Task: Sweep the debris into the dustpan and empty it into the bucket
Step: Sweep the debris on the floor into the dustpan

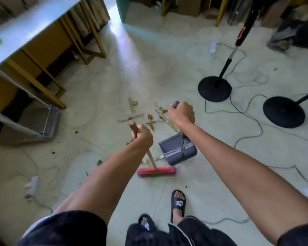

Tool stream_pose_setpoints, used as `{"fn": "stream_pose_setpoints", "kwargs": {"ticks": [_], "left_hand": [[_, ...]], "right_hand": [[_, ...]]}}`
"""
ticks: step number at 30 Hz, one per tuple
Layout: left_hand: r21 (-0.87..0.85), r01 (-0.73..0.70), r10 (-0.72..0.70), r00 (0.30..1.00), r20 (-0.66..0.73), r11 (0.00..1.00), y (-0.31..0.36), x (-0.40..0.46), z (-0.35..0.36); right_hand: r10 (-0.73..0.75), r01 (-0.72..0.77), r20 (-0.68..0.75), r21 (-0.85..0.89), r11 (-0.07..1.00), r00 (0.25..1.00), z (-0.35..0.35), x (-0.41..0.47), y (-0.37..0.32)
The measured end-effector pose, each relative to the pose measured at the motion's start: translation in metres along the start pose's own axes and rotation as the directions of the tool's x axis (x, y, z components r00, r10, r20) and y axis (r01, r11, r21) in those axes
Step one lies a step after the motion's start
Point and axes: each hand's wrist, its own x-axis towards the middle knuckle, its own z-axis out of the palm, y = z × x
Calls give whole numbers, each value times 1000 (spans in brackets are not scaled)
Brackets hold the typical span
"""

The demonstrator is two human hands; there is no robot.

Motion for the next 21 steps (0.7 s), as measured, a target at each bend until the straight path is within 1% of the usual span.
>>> {"fn": "stream_pose_setpoints", "kwargs": {"ticks": [3,6,9,13,15,18,21], "left_hand": [[75,14,-10,999,-53,997,-5,12,-16],[74,44,-37,996,-82,996,-17,23,-21],[56,66,-60,992,-107,996,-37,29,-9],[74,96,-92,994,-56,993,-71,30,21],[67,85,-81,995,-58,994,-93,28,33],[5,119,-119,992,-41,993,-129,21,49],[-70,180,-181,984,0,981,-162,10,69]], "right_hand": [[14,-14,-9,-18,1000,1000,1,8,0],[15,-17,-46,-45,999,999,-1,16,1],[7,-14,-96,-67,998,995,-4,17,2],[-30,15,-144,-109,994,989,-1,7,-10],[-69,50,-151,-125,991,986,5,0,-23],[-108,88,-132,-143,986,985,15,-9,-52],[-151,134,-81,-190,973,985,28,-21,-81]]}}
